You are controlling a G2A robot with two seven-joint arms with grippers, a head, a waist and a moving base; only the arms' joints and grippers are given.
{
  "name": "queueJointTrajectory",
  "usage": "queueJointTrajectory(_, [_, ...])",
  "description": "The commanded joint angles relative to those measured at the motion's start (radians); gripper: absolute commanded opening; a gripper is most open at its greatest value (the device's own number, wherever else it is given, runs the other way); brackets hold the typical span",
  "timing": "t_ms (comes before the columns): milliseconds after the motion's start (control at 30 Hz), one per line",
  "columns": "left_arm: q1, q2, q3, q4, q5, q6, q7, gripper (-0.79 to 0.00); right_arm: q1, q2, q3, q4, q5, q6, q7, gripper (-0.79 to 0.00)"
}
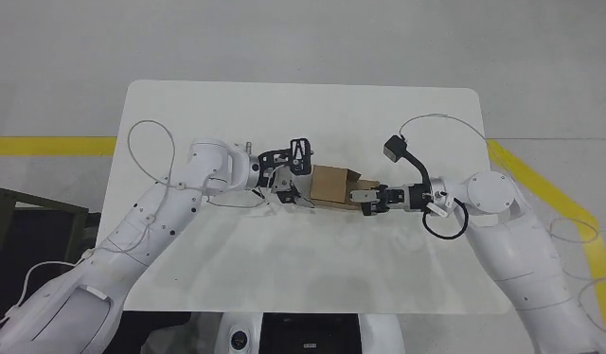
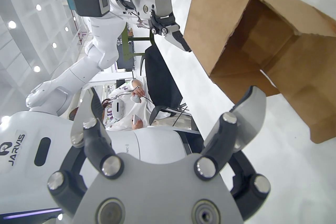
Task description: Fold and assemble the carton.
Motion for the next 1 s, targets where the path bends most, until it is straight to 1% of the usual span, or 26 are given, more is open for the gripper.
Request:
queueJointTrajectory(0, [-0.007,-0.005,0.007,0.016,0.020,-0.007,0.025,0.000,-0.014,0.004,0.008,-0.019,-0.003,0.017,0.002,0.000])
queueJointTrajectory(133, [-0.018,-0.016,0.022,0.040,0.049,-0.010,0.061,0.000,-0.049,0.010,0.014,-0.048,-0.008,0.052,0.004,0.000])
queueJointTrajectory(367, [-0.028,-0.033,0.042,0.067,0.072,-0.007,0.095,0.000,-0.081,0.012,0.009,-0.046,-0.004,0.055,-0.034,0.000])
queueJointTrajectory(633, [-0.034,-0.044,0.045,0.084,0.083,-0.017,0.117,0.000,-0.067,0.002,-0.013,0.023,0.049,0.003,-0.081,0.000])
queueJointTrajectory(967, [-0.032,-0.053,0.044,0.094,0.097,-0.033,0.139,0.000,0.005,-0.025,-0.086,0.126,0.099,-0.084,-0.113,0.000])
